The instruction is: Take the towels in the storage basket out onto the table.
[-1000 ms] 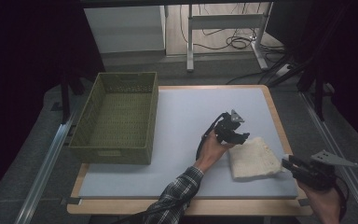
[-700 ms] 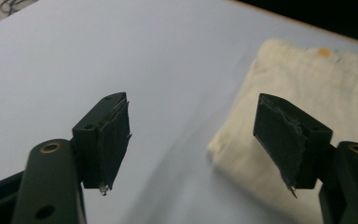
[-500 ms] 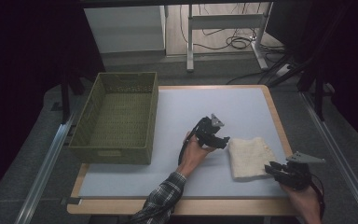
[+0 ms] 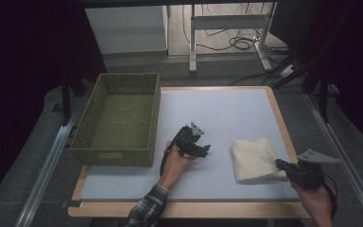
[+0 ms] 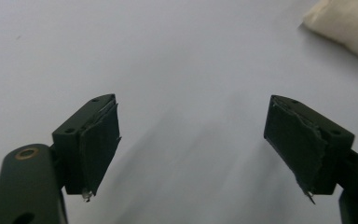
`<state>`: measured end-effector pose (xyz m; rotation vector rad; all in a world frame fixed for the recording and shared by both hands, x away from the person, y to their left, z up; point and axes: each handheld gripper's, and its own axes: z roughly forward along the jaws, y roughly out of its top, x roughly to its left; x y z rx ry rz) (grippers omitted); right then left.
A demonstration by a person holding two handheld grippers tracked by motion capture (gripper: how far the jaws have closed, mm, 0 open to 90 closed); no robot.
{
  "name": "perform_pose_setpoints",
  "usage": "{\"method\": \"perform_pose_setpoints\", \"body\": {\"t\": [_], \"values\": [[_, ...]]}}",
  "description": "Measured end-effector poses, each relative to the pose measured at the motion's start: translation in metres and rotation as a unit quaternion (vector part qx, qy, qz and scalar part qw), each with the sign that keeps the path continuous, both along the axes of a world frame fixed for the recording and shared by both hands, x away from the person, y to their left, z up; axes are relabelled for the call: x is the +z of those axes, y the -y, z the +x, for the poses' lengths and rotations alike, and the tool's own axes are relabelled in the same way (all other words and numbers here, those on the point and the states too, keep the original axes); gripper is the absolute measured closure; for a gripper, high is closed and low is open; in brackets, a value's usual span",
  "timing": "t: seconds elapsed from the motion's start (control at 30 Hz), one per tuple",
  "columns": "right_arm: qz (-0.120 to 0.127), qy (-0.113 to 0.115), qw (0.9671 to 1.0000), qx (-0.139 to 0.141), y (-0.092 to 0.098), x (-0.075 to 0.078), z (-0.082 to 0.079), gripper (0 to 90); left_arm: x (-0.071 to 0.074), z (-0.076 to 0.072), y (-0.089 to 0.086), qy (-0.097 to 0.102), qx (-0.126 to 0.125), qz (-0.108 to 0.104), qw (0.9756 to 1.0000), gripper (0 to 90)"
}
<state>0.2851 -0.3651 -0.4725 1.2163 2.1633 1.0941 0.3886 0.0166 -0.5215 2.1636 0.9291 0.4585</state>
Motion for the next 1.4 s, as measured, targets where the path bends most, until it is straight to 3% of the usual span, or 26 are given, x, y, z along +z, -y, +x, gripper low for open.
{"method": "perform_pose_setpoints", "body": {"t": [0.1,0.23,0.4,0.47,0.6,0.7,0.87,0.97,1.03,1.07,1.17,1.23,1.4], "values": [[0.000,-0.011,0.9999,-0.013,0.010,-0.004,0.002,88.6,-0.001,-0.006,-0.011,0.001,0.010,0.008,0.9999,17.4],[-0.003,-0.040,0.9988,-0.027,0.021,-0.022,0.005,88.6,-0.006,-0.011,-0.020,-0.005,0.017,0.012,0.9998,17.3],[-0.006,-0.067,0.9972,-0.033,0.027,-0.041,0.009,87.6,-0.015,-0.016,-0.023,-0.009,0.020,0.031,0.9993,16.7],[-0.003,-0.069,0.9971,-0.034,0.028,-0.040,0.009,82.8,-0.017,-0.016,-0.026,-0.010,0.023,0.020,0.9995,16.3],[0.001,-0.054,0.9976,-0.044,0.027,-0.026,0.014,74.5,-0.021,-0.016,-0.029,-0.016,0.028,-0.004,0.9995,14.8],[0.006,-0.051,0.9975,-0.048,0.025,-0.022,0.022,68.3,-0.021,-0.014,-0.030,-0.021,0.029,-0.006,0.9993,13.8],[-0.016,-0.078,0.9956,-0.050,0.018,-0.038,0.033,61.0,-0.021,-0.015,-0.029,-0.017,0.031,-0.005,0.9994,13.9],[-0.018,-0.069,0.9958,-0.058,0.017,-0.043,0.029,65.4,-0.021,-0.015,-0.030,-0.018,0.031,-0.006,0.9993,13.9],[-0.017,-0.071,0.9958,-0.055,0.015,-0.043,0.025,82.2,-0.022,-0.014,-0.030,-0.021,0.030,-0.008,0.9993,13.9],[-0.007,-0.074,0.9961,-0.047,0.013,-0.044,0.024,85.3,-0.022,-0.014,-0.030,-0.021,0.030,-0.008,0.9993,13.8],[-0.004,-0.084,0.9954,-0.046,0.013,-0.042,0.024,87.4,-0.022,-0.015,-0.030,-0.018,0.031,-0.007,0.9993,13.9],[0.014,-0.093,0.9948,-0.040,0.014,-0.039,0.025,87.7,-0.022,-0.015,-0.030,-0.019,0.030,-0.007,0.9993,13.9],[0.031,-0.077,0.9963,-0.023,0.005,-0.021,0.022,87.7,-0.022,-0.015,-0.030,-0.020,0.031,-0.009,0.9993,13.9]]}}
